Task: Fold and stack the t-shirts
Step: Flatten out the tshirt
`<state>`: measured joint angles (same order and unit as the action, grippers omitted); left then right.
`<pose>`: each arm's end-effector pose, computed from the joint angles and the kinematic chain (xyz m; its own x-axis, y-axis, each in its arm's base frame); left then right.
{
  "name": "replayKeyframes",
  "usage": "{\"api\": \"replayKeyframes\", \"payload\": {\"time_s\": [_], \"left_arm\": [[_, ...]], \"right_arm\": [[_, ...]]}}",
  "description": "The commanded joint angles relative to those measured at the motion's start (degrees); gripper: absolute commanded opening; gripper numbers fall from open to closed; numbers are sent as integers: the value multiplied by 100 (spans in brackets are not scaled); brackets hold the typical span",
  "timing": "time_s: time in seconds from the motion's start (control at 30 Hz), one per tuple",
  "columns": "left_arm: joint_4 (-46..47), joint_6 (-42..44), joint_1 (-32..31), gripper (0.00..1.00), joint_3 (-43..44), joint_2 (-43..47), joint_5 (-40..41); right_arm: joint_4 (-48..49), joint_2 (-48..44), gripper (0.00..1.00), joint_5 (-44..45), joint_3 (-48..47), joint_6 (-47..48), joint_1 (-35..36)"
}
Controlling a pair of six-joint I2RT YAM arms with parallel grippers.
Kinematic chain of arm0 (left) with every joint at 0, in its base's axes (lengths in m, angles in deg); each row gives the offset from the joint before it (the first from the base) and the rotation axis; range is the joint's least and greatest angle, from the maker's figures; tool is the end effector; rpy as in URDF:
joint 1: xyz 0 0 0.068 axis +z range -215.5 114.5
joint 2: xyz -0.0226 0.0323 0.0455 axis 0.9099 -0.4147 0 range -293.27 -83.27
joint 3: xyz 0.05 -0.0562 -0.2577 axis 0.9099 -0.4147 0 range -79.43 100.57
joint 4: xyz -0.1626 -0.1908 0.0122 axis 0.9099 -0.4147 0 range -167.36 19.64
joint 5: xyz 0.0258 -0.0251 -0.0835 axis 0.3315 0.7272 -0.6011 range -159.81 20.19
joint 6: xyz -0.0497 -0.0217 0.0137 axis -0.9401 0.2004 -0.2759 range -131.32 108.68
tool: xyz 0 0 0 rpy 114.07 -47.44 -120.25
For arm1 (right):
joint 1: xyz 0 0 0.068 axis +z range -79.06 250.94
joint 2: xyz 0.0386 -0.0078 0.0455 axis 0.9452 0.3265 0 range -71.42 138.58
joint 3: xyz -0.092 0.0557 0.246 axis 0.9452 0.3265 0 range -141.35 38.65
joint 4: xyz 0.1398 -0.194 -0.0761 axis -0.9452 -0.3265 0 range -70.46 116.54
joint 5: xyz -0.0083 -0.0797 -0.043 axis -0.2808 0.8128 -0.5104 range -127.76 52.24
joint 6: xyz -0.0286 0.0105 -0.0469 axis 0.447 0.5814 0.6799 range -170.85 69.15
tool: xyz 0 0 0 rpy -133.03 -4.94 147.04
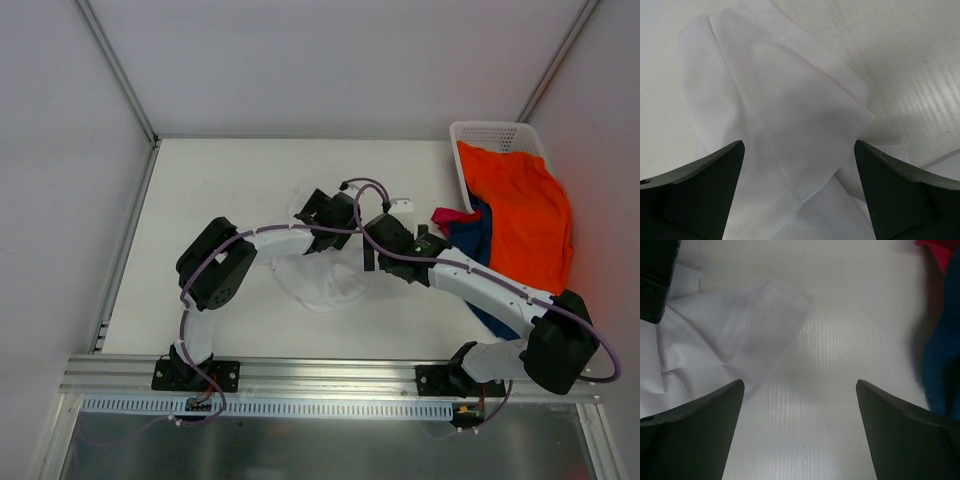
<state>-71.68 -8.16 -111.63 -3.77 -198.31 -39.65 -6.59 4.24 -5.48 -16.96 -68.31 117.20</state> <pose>0.3121 -0.2965 0.1766 -0.4315 0.5176 -0.7388 0.3838 0.8465 0.3689 0.1944 0.1735 0.2558 -0.6449 -0.3069 -0.7000 -0.2055 0.9517 -0.2280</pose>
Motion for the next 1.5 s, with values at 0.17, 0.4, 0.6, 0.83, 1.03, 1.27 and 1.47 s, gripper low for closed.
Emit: {"api": "replayKeyframes", "payload": {"time_s": [0.17, 0.4, 0.6, 0.83, 1.03, 1.27, 1.47], "left_arm": [[-52, 106, -379, 94, 511, 8, 131], [-61, 115, -423, 94, 573, -194, 219], [-61, -8, -476, 94, 599, -220, 105], [-105, -70, -739, 94, 669, -282, 122], [-96, -43, -959, 94, 705, -404, 219], [-114, 211, -959, 95, 1029, -896, 605], [-175, 308, -924, 95, 1267, -1187, 922]], "right_arm": [[139, 133, 99, -54, -20, -4, -21], [157, 169, 99, -19, 7, 49, -38], [201, 248, 100, -45, 24, 75, -64], [245, 353, 99, -72, 16, 110, -82], [280, 336, 99, -63, 77, 84, -91], [333, 300, 99, -81, 218, 67, -100], [368, 283, 99, -63, 341, 93, -126]]}}
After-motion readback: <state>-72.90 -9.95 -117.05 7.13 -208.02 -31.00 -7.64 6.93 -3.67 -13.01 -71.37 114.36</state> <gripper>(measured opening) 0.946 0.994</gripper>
